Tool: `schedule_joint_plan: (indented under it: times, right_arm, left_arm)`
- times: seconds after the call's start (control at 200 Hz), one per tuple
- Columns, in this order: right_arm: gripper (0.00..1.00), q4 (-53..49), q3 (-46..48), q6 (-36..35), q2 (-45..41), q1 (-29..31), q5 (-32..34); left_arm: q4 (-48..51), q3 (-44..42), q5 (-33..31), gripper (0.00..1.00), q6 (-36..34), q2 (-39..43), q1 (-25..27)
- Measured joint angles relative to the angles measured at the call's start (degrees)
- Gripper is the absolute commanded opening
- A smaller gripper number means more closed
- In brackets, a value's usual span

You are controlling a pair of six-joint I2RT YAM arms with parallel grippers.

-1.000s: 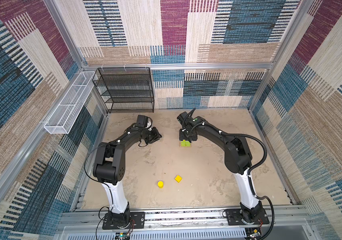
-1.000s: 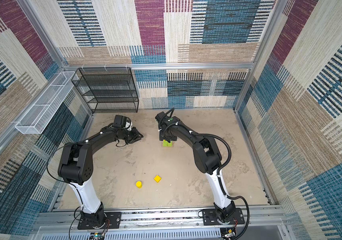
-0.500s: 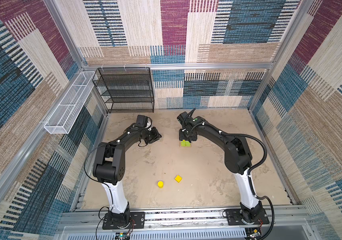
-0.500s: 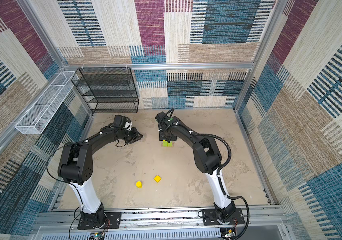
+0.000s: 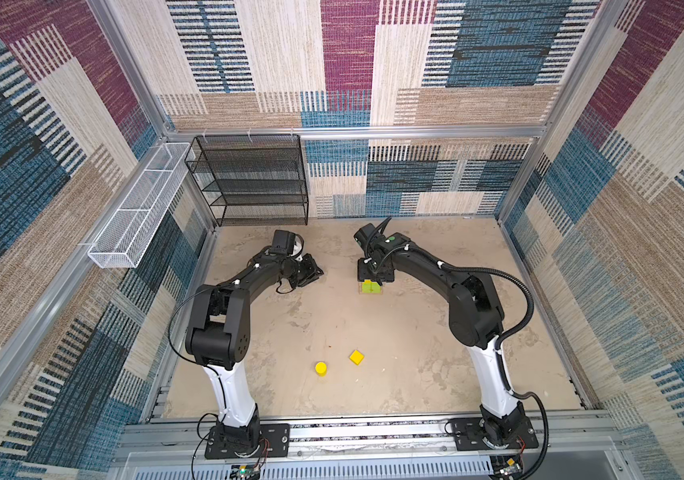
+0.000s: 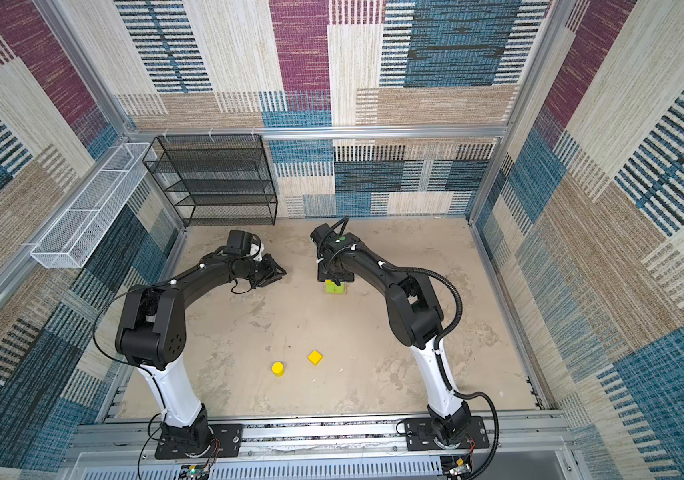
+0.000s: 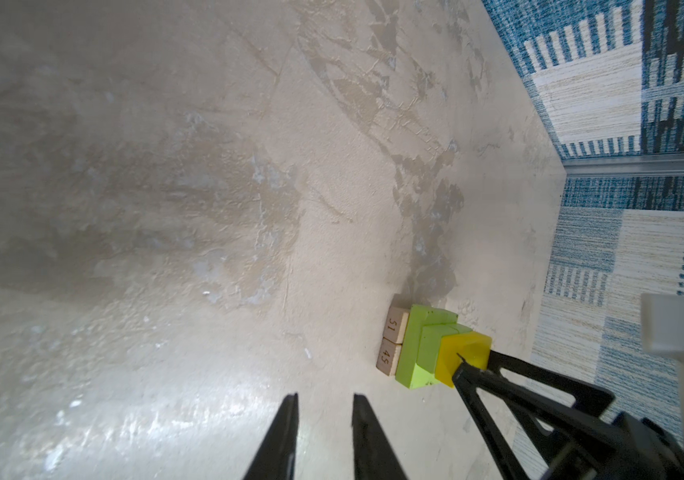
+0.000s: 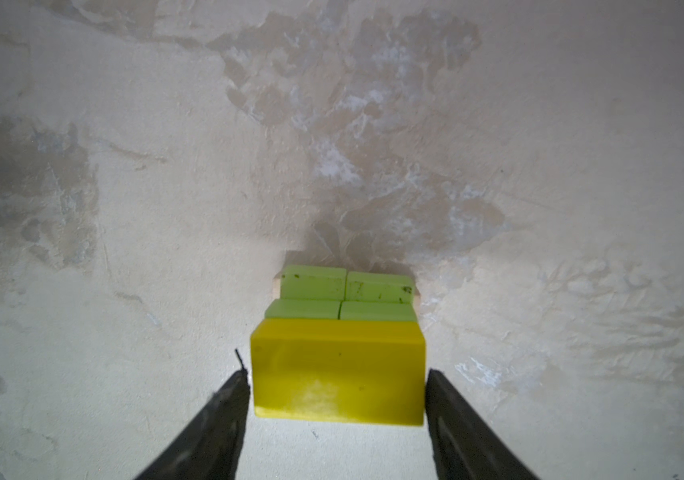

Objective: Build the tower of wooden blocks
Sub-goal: 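Lower the yellow block onto the lime-green blocks with the right gripper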

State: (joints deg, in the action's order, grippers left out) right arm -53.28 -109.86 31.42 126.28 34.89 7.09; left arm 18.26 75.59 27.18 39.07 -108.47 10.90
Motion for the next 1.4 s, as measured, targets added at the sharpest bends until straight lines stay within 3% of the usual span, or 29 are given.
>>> schedule_joint_plan:
  times: [1.402]
  right_arm:
    - [0.69, -0.15, -0.35, 1.68, 0.07, -0.04, 0.42]
  left_arm:
    - [0.00, -0.07, 0.20, 0.27, 0.00, 0.00, -0.31]
